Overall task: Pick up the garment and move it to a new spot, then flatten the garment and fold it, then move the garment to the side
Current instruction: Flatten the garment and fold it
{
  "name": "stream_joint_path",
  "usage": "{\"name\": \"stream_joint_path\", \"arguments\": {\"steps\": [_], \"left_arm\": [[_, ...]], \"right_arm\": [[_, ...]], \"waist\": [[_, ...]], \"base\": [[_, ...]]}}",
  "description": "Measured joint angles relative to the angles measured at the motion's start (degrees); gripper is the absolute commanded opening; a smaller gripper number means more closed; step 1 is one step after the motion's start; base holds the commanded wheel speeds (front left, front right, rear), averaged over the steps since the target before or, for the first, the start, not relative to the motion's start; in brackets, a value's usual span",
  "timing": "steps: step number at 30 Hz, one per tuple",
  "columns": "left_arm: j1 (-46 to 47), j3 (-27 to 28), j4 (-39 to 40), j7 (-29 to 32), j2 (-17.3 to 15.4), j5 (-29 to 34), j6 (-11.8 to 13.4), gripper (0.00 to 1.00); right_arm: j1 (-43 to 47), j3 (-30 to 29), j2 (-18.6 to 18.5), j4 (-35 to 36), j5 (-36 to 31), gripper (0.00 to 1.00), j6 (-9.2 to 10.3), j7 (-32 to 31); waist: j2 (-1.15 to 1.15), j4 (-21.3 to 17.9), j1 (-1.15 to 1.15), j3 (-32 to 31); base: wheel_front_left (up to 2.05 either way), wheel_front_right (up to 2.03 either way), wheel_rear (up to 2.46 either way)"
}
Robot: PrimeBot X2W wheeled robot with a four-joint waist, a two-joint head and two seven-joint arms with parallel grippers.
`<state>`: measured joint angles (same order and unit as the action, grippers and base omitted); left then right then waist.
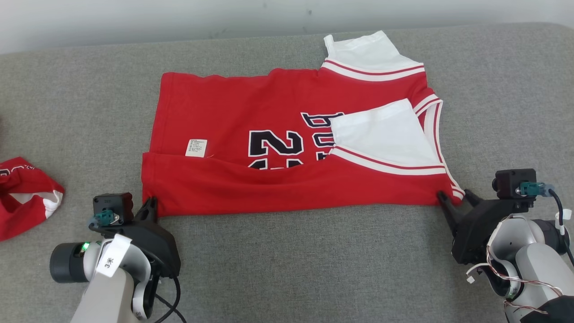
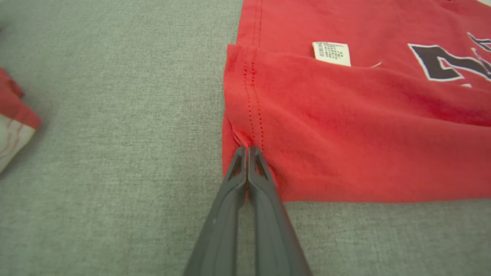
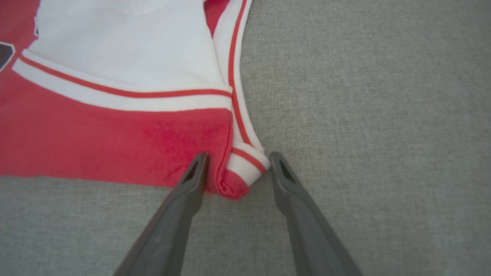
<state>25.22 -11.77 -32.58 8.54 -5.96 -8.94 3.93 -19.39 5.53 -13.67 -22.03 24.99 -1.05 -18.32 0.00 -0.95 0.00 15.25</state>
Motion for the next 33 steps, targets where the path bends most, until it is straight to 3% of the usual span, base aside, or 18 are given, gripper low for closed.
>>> {"name": "stream_joint_path", "arguments": {"steps": [2, 3, 4, 16, 24, 33], "left_arm": [[0.02, 0.02, -0.03, 0.00, 0.01, -0.01, 0.01, 0.00], [0.02, 0.02, -0.05, 0.00, 0.01, -0.03, 0.01, 0.00], [0.02, 0.05, -0.09, 0.00, 0.00, -0.08, 0.01, 0.00], [-1.61, 1.69, -0.16, -1.54, -0.24, -0.60, 0.18, 0.00], [-8.16, 2.13, 3.34, -3.59, -0.24, -2.76, 0.05, 0.00], [-17.15, 2.08, 10.77, -4.02, -2.09, -6.24, -5.16, 0.00]], "right_arm": [[0.01, 0.07, 0.02, -0.43, -0.01, 0.24, 0.07, -0.37], [0.00, 0.09, 0.03, -0.49, -0.08, 0.05, 0.07, -0.41], [0.00, 0.20, 0.07, -0.58, -0.09, 0.00, 0.07, -0.41], [0.74, -0.29, 0.32, -1.15, 0.29, 0.00, 0.04, -0.34], [8.72, -2.16, 0.27, 4.34, 3.86, 0.00, -1.10, -0.42], [17.05, -5.15, -0.68, 14.62, 6.84, 0.00, -1.25, -1.45]], "waist": [[0.00, 0.04, 0.00, -0.01], [0.00, 0.05, 0.00, -0.03], [0.00, 0.06, 0.00, -0.06], [0.00, -0.05, 0.00, -1.67], [0.00, 0.44, 0.00, -3.92], [0.00, 0.19, -0.01, -6.51]], "base": [[0.00, 0.00, 0.00], [0.00, 0.00, 0.00], [0.00, 0.00, 0.00], [0.00, 0.00, 0.00], [0.00, 0.00, 0.00], [0.00, 0.00, 0.00]]}}
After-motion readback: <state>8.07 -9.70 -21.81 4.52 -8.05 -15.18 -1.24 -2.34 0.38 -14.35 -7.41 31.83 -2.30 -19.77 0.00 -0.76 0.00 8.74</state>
